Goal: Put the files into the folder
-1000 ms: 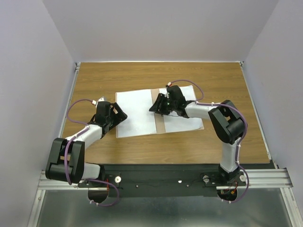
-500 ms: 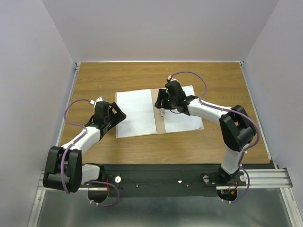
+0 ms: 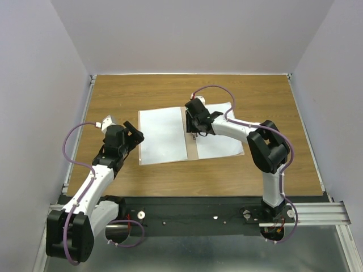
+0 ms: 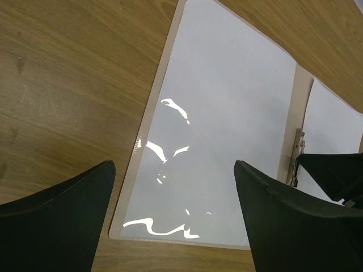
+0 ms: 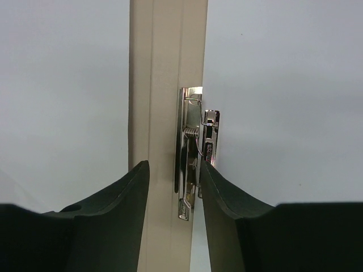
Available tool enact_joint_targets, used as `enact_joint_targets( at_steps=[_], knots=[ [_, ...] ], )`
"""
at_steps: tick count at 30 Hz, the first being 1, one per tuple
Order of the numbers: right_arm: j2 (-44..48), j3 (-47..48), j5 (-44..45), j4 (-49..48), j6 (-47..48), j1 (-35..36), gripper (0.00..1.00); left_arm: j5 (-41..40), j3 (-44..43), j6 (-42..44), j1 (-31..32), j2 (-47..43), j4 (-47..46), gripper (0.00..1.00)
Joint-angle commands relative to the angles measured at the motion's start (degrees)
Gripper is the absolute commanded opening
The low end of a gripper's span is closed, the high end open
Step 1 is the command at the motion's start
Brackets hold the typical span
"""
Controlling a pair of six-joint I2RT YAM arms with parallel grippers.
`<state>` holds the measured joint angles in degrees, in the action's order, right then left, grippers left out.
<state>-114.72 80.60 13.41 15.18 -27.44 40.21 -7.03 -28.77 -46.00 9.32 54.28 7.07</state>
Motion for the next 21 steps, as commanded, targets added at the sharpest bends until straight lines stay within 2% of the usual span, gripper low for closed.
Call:
enact_joint_targets(
  at_steps=[1, 12, 16, 18, 21],
  knots=[
    [-2.35, 3.07, 2.68, 2.92, 0.81, 0.75, 0.48, -2.2, 0.83, -0.67, -0.18, 0.56, 1.54, 0.95],
    [-6.22, 6.06, 3.91, 5.03, -0.07, 1.72, 0.41, -1.15, 1.35, -0.06, -0.18, 3.02, 0.31, 0.95],
    [-6.92, 6.94, 8.38, 6.96, -0.77, 2.68, 0.39, -0.88, 1.44, -0.06, -0.18, 2.67, 0.14, 0.95],
    [-7.62, 7.29, 8.3, 7.58, -0.95, 3.03, 0.32, -0.88, 1.53, -0.06, -0.18, 2.67, 0.14, 0.95],
    [-9.47, 8.78, 10.84, 9.6, -1.82, 3.56, 0.3, -0.88, 1.62, -0.06, -0.18, 2.58, 0.05, 0.95]
  ],
)
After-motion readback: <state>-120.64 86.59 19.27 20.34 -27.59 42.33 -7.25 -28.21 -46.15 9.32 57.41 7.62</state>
